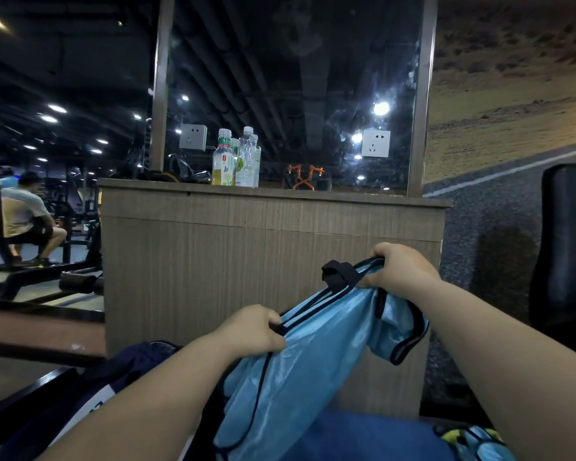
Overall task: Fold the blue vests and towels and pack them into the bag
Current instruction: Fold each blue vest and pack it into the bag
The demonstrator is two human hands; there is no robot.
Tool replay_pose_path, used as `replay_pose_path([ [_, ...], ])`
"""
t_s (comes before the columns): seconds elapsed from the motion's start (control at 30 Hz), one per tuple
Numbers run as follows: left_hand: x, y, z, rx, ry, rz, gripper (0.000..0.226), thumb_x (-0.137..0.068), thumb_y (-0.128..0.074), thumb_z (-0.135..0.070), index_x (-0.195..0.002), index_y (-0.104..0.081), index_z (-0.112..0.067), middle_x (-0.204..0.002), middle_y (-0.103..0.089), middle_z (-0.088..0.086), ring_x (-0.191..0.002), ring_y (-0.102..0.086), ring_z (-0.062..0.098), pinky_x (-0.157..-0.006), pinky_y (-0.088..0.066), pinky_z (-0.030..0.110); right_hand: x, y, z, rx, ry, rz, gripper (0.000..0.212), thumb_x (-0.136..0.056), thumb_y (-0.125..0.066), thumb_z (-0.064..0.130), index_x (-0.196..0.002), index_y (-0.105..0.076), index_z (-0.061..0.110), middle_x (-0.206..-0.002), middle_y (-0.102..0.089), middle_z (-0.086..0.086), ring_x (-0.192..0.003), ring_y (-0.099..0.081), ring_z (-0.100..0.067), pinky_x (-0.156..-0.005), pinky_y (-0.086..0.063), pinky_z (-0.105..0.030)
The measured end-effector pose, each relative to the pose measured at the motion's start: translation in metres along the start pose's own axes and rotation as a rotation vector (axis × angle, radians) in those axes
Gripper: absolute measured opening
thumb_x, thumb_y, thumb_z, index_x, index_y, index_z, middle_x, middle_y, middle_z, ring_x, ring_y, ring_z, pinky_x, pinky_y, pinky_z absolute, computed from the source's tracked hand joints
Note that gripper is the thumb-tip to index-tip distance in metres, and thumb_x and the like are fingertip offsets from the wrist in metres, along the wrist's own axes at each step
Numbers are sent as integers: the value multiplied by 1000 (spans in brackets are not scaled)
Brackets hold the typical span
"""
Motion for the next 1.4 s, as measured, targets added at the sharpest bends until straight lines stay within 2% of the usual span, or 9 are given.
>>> replay_pose_path([
  [0.17,2,-1,-6,-5,-63,32,13,-72,-67,-26,-68,-68,-39,-76,-66,-10,-67,-60,5,-59,-48,20,2,2,-2,-43,7,-26,32,-70,-82,42,-79,-58,23,-82,-64,6,-76,-61,-13,-67,-51,-34],
  [0.3,5,-13,-16,-93,-200,41,2,-74,-69,-31,-74,-67,-33,-88,-54,-14,-90,-59,14,-80,-50,29,3,9,10,-105,66,-62,29,-69,-83,38,-76,-57,27,-79,-65,8,-75,-63,-13,-67,-54,-37],
  [0.37,6,-19,-21,-124,-257,14,15,-78,-68,-31,-89,-70,-22,-87,-49,-17,-92,-56,11,-80,-48,26,3,13,17,-125,99,-71,28,-69,-84,38,-75,-58,30,-79,-65,10,-76,-63,-12,-68,-54,-36],
  [0.7,14,-51,-53,-346,-331,24,52,-82,-62,-36,-130,-44,-30,-121,-47,-6,-104,-55,18,-90,-43,32,8,15,44,-93,204,-59,30,-68,-83,36,-77,-55,32,-83,-64,11,-79,-62,-12,-73,-56,-39],
  [0.83,13,-56,-48,-476,-289,58,40,-88,-57,-41,-119,-56,-17,-116,-50,0,-99,-56,21,-83,-44,30,7,17,40,-59,195,-64,30,-68,-83,37,-77,-54,34,-84,-64,11,-80,-62,-13,-73,-56,-38],
  [0.97,10,-48,-41,-343,-268,-1,38,-85,-57,-50,-100,-62,-16,-102,-53,-4,-90,-56,15,-75,-42,28,8,22,32,-30,157,-97,29,-69,-80,42,-75,-54,33,-84,-61,12,-80,-60,-13,-66,-50,-32],
  [1.07,7,-45,-35,-225,-201,-20,38,-82,-59,-54,-103,-64,-23,-105,-52,-8,-94,-55,12,-83,-45,31,10,25,31,-32,128,-126,26,-70,-77,44,-76,-56,29,-81,-61,10,-77,-60,-13,-62,-49,-31],
  [1.27,5,-44,-34,-166,-26,-99,72,-59,-52,-90,-102,-64,-34,-106,-52,-17,-95,-56,8,-92,-45,37,11,27,43,-43,125,-158,19,-70,-72,38,-76,-56,29,-77,-61,10,-73,-59,-11,-58,-49,-29],
  [1.4,0,-45,-36,-125,-23,-125,35,-78,-58,-59,-83,-59,-24,-99,-53,-8,-86,-58,13,-81,-52,36,10,28,42,-17,110,-180,16,-71,-70,36,-78,-57,29,-78,-61,10,-73,-59,-12,-58,-49,-29],
])
Point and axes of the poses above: each hand's wrist, its own x-axis away from the middle knuckle, its own y-axis out of the back of the hand, z = x × y, the point moved 10 cm from there along -x, towards the middle knuckle
